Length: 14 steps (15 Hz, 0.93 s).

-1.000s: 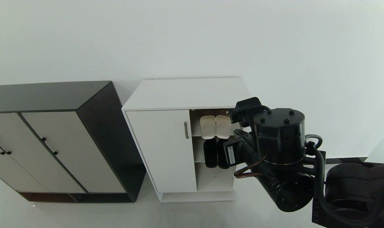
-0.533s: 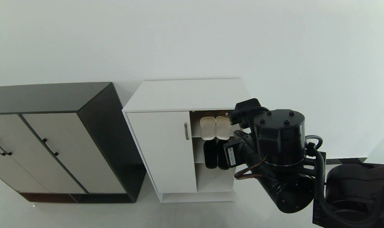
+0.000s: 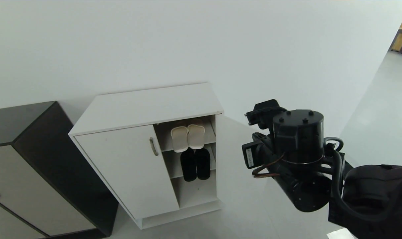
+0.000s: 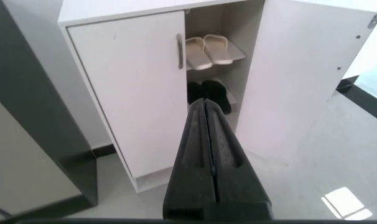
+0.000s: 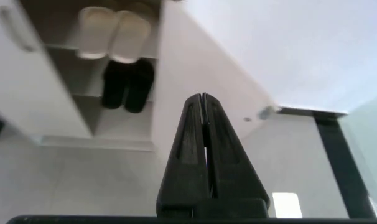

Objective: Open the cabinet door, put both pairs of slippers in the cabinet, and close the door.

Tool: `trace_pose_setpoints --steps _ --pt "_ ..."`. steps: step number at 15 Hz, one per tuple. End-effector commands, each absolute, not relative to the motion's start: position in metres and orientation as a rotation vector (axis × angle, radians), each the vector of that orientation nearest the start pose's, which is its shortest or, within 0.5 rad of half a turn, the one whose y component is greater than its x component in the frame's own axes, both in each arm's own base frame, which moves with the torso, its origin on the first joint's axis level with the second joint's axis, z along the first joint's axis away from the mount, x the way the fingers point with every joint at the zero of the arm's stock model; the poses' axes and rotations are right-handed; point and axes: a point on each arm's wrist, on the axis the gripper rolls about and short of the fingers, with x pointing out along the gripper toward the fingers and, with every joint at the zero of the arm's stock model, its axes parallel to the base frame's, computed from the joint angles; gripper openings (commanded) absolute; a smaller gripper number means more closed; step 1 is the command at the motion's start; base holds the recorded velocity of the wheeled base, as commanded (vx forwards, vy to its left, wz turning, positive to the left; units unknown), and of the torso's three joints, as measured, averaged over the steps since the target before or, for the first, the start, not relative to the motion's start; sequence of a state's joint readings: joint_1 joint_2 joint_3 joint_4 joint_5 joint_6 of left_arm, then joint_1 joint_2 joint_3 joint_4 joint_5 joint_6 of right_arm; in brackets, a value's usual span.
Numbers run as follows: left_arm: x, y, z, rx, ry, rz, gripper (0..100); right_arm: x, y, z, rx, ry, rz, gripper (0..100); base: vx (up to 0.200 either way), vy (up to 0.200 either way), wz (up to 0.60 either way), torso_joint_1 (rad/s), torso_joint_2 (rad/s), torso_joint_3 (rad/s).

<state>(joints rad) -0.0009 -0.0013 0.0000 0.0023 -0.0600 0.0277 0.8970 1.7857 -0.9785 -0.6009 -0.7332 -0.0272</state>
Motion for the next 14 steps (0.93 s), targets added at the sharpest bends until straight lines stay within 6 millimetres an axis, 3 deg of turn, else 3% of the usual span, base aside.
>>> trace_pose_setpoints --steps 1,5,9,12,14 --pt "-0.023 -0.001 0.075 0.028 0.002 -0.061 0 0.236 0.243 0.201 -0.158 0.128 0.138 0 0.000 0.000 0.00 0.000 0.00 0.000" --pt "-0.023 -0.001 0.075 0.029 0.002 -0.061 0 0.283 0.215 0.207 -0.105 0.112 0.155 0 0.000 0.000 0.00 0.000 0.00 0.000" --pt "-0.023 -0.001 0.075 0.029 0.002 -0.061 0 0.324 0.205 0.203 -0.064 0.150 0.084 0 0.000 0.000 0.00 0.000 0.00 0.000" --pt "-0.023 -0.001 0.075 0.029 0.002 -0.060 0 0.345 0.206 0.215 0.019 0.215 0.105 0 -0.200 0.000 0.00 0.007 0.01 0.002" --pt "-0.023 -0.001 0.075 0.028 0.001 -0.060 0 0.364 0.206 0.211 0.032 0.215 0.081 0 0.000 0.000 0.00 0.000 0.00 0.000"
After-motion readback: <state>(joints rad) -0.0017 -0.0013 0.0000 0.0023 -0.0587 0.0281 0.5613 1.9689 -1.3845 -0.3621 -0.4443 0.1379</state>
